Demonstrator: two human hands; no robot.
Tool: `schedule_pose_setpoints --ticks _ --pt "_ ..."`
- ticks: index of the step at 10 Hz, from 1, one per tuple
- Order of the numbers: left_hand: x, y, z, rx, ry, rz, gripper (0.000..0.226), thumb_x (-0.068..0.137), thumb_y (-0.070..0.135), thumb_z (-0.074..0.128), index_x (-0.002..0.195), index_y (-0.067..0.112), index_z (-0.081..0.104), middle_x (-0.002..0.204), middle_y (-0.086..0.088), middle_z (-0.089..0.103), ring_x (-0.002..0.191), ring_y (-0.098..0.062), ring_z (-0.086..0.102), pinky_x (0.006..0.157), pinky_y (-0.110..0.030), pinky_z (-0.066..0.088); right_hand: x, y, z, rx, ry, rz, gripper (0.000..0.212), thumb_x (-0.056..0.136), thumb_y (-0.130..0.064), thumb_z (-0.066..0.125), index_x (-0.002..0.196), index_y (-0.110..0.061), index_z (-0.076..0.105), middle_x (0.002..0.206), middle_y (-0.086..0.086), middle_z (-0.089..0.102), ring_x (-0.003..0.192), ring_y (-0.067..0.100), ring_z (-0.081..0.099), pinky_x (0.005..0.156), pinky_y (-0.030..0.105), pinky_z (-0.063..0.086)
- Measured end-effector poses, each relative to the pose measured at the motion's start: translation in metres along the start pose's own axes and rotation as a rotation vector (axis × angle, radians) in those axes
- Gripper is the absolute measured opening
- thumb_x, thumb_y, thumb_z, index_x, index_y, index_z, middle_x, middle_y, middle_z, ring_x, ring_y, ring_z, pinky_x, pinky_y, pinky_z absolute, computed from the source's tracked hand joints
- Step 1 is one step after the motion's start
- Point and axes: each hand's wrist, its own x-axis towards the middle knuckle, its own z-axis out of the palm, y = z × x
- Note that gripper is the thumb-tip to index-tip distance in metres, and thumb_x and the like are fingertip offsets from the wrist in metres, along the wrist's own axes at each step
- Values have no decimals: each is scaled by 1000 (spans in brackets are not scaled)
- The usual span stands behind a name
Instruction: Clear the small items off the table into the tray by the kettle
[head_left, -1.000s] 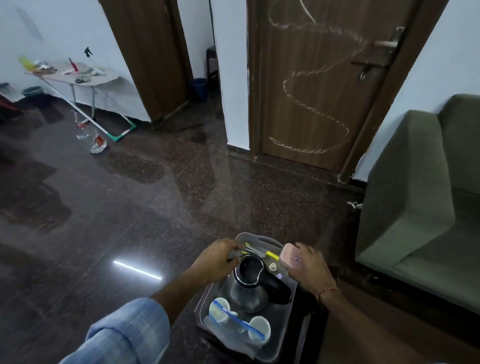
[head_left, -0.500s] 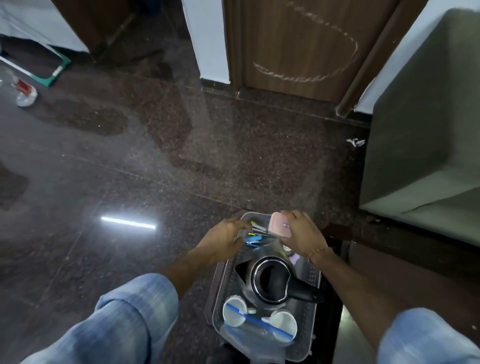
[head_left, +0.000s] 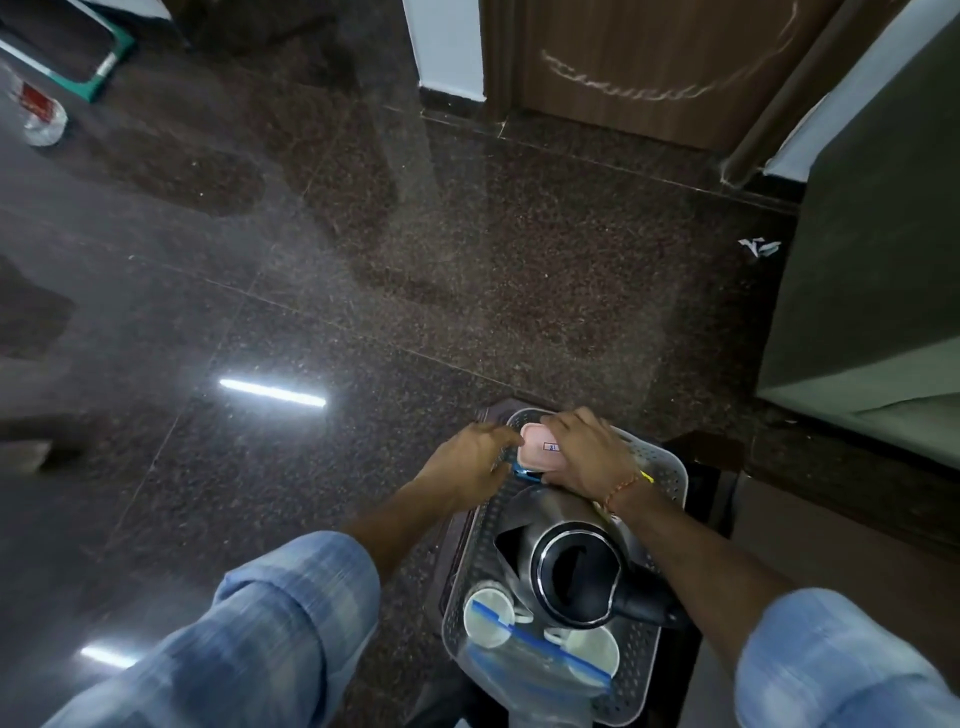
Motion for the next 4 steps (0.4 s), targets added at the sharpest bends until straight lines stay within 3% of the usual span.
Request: schedule_pose_setpoints --ticks 4 --pt "-2 28 -8 31 38 24 44 90 14 57 134 21 54 138 -5 56 125 -25 53 104 -38 45 -30 18 -15 143 110 81 61 79 -26 64 136 -14 47 132 5 56 122 25 46 105 35 38"
